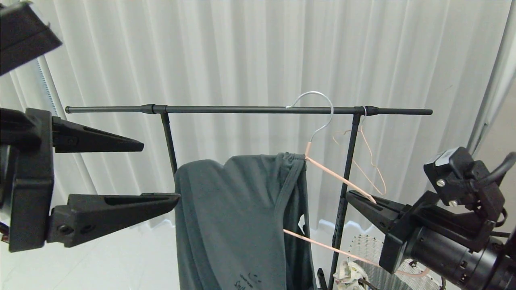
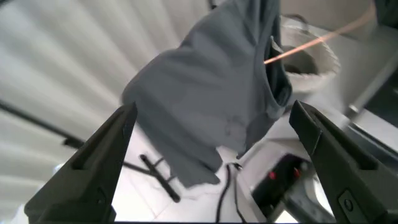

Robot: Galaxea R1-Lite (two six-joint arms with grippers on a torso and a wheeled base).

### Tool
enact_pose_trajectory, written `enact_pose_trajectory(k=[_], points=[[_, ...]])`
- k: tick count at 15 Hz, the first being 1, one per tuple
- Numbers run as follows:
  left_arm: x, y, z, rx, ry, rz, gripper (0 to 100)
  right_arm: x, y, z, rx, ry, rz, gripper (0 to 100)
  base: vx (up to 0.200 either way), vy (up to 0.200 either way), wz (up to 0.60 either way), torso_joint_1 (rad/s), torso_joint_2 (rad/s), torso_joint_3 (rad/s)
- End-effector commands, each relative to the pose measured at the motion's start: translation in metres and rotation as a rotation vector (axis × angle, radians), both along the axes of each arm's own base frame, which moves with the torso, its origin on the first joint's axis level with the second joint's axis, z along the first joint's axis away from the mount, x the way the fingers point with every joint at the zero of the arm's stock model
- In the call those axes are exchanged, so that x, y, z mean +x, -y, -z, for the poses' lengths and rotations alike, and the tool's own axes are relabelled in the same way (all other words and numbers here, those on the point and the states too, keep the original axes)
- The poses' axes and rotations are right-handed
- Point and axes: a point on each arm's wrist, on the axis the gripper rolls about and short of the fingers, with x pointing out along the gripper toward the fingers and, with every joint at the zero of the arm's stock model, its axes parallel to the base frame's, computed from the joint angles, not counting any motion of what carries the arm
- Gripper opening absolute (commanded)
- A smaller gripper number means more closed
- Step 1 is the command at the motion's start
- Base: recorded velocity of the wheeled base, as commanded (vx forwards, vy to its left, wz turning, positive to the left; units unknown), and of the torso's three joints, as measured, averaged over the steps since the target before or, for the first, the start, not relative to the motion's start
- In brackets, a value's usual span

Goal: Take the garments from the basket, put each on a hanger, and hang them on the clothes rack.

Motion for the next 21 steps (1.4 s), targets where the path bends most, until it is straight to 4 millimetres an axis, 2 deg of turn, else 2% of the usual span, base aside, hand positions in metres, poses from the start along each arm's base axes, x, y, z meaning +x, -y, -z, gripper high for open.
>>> enact_pose_trajectory(k=[1, 5, 7, 10, 18, 19, 21], points=[[0.007, 0.005, 0.01, 0.016, -0.019, 0.039, 100, -0.011, -0.001, -0.002, 0.009, 0.007, -0.046, 0, 0.0, 0.0, 0.0, 0.0, 0.0, 0.0], [0.017, 0.017, 0.029, 0.04, -0.011, 0.266, 100, -0.03, -0.006, 0.002, -0.016, 0.014, -0.143, 0, 0.0, 0.0, 0.0, 0.0, 0.0, 0.0], [0.022, 0.021, 0.04, 0.078, -0.022, 0.32, 100, -0.036, -0.008, 0.005, -0.022, 0.01, -0.175, 0, 0.0, 0.0, 0.0, 0.0, 0.0, 0.0], [0.024, 0.029, 0.045, 0.05, -0.06, 0.416, 100, -0.043, -0.01, 0.006, -0.029, 0.009, -0.209, 0, 0.0, 0.0, 0.0, 0.0, 0.0, 0.0], [0.025, 0.037, 0.066, 0.121, -0.082, 0.507, 100, -0.046, -0.011, 0.006, -0.037, 0.019, -0.225, 0, 0.0, 0.0, 0.0, 0.0, 0.0, 0.0], [0.025, 0.038, 0.067, 0.123, -0.086, 0.508, 0, -0.046, -0.011, 0.006, -0.039, 0.021, -0.226, 0, 0.0, 0.0, 0.0, 0.0, 0.0, 0.0], [0.025, 0.038, 0.068, 0.125, -0.089, 0.506, 0, -0.046, -0.011, 0.005, -0.034, 0.025, -0.226, 0, 0.0, 0.0, 0.0, 0.0, 0.0, 0.0]])
